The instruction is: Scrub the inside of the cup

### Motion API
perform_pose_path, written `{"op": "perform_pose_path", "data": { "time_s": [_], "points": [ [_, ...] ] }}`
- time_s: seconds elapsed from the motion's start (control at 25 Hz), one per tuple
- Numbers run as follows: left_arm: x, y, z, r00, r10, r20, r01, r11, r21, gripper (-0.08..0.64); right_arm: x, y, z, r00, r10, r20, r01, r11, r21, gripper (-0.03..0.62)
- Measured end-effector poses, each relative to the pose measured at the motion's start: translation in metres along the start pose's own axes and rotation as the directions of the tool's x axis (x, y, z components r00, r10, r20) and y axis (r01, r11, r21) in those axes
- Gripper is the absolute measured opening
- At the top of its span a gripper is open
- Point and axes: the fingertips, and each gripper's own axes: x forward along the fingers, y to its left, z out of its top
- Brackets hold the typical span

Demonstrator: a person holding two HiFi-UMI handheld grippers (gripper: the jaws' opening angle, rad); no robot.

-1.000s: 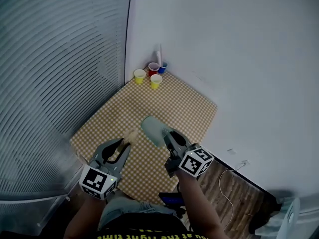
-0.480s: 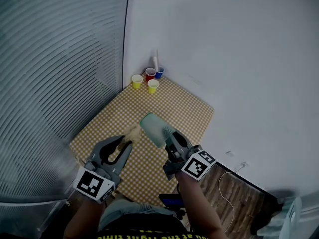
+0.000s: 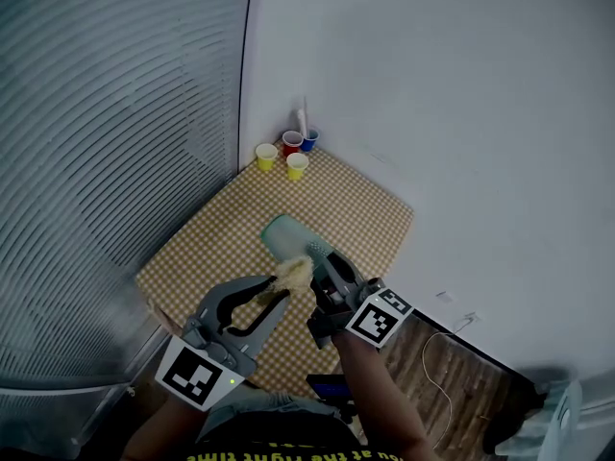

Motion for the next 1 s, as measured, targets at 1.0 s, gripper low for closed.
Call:
{"op": "perform_pose_path", "data": {
  "time_s": [1.0],
  "points": [
    [0.001,0.008,0.005,1.0,0.029,-0.012,-0.029,0.999,-0.025,0.087,0.001,0.003,0.001,0.999,-0.029,-0.023,0.026,0.99,-0.139,0.025]
  ]
}}
